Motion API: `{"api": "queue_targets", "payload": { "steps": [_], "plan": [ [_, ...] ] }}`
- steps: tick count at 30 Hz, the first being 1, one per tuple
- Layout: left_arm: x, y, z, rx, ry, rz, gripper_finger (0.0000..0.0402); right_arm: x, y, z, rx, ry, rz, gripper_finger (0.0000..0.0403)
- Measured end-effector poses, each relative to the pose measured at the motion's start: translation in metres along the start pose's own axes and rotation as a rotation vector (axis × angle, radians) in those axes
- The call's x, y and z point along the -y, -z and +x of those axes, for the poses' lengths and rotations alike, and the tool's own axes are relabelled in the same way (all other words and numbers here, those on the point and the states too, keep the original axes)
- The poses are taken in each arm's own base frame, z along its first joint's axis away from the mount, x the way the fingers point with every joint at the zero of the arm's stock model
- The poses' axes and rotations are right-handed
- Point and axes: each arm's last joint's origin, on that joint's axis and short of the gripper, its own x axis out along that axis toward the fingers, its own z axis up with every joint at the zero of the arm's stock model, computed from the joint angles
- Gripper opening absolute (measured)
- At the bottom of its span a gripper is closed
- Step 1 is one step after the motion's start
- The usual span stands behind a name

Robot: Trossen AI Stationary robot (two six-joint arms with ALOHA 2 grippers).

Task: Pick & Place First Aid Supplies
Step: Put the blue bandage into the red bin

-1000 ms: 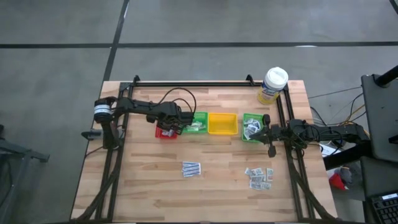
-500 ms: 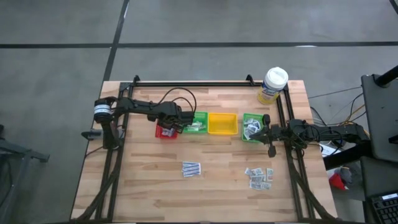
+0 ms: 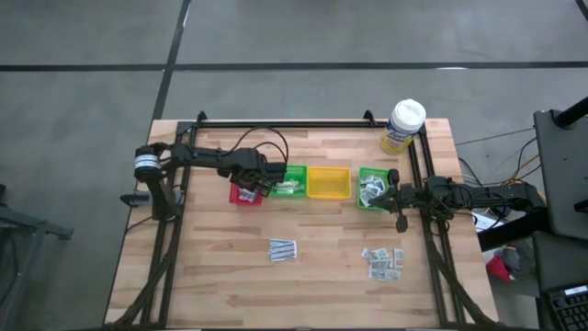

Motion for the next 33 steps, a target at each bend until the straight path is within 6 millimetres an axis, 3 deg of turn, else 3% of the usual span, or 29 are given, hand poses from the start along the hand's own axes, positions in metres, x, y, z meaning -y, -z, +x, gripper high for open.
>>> {"api": "queue_targets", "payload": {
  "steps": [7, 14, 24, 33],
  "plan": [
    [-0.001, 0.013, -0.039, 0.008, 0.174, 0.027, 0.0096, 0.000, 0.000, 0.000, 0.001, 0.000, -0.002, 0.0008],
    [0.007, 0.045, -0.073, 0.118, 0.347, 0.212, 0.0096, 0.000, 0.000, 0.000, -0.002, 0.000, -0.002, 0.0008],
    [0.048, 0.105, -0.098, 0.293, 0.597, 0.595, 0.0096, 0.000, 0.000, 0.000, -0.003, 0.000, -0.001, 0.0008],
    [0.069, 0.138, -0.102, 0.288, 0.714, 0.548, 0.0096, 0.000, 0.000, 0.000, -0.005, 0.000, 0.001, 0.0008]
  ]
}}
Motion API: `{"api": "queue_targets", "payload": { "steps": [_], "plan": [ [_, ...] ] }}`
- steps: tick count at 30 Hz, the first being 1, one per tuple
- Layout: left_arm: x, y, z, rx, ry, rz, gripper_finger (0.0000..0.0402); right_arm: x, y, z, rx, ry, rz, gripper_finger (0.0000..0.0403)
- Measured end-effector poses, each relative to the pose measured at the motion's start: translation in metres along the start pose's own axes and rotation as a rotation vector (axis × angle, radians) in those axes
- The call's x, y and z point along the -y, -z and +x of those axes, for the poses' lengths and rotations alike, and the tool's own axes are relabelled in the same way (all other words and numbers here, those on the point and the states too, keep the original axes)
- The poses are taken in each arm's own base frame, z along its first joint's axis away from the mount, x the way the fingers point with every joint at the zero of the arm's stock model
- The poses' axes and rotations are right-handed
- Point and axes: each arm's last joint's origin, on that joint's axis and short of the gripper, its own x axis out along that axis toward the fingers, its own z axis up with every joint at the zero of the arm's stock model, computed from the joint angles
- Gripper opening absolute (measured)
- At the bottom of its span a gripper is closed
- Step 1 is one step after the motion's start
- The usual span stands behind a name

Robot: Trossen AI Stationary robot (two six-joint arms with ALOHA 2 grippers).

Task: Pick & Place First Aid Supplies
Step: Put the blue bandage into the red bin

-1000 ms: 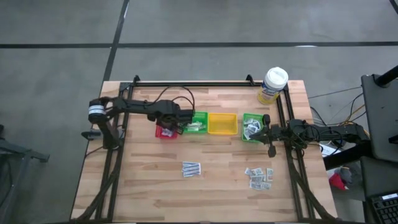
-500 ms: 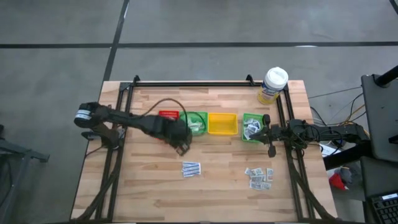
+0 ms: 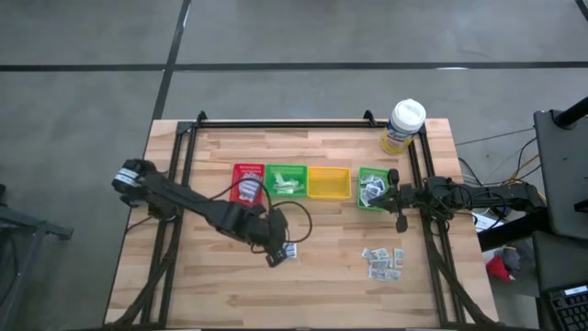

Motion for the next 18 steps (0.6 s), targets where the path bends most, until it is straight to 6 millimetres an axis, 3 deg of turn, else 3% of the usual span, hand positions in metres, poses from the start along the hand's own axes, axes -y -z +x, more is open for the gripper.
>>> {"api": "queue_targets", "payload": {
  "steps": [10, 18],
  "plan": [
    [0.004, 0.010, 0.026, -0.073, -0.040, -0.037, 0.0096, 0.000, 0.000, 0.000, 0.000, 0.000, -0.001, 0.0008],
    [0.004, 0.011, 0.032, -0.087, -0.055, -0.034, 0.0096, 0.000, 0.000, 0.000, 0.000, 0.000, -0.003, 0.0008]
  ]
}}
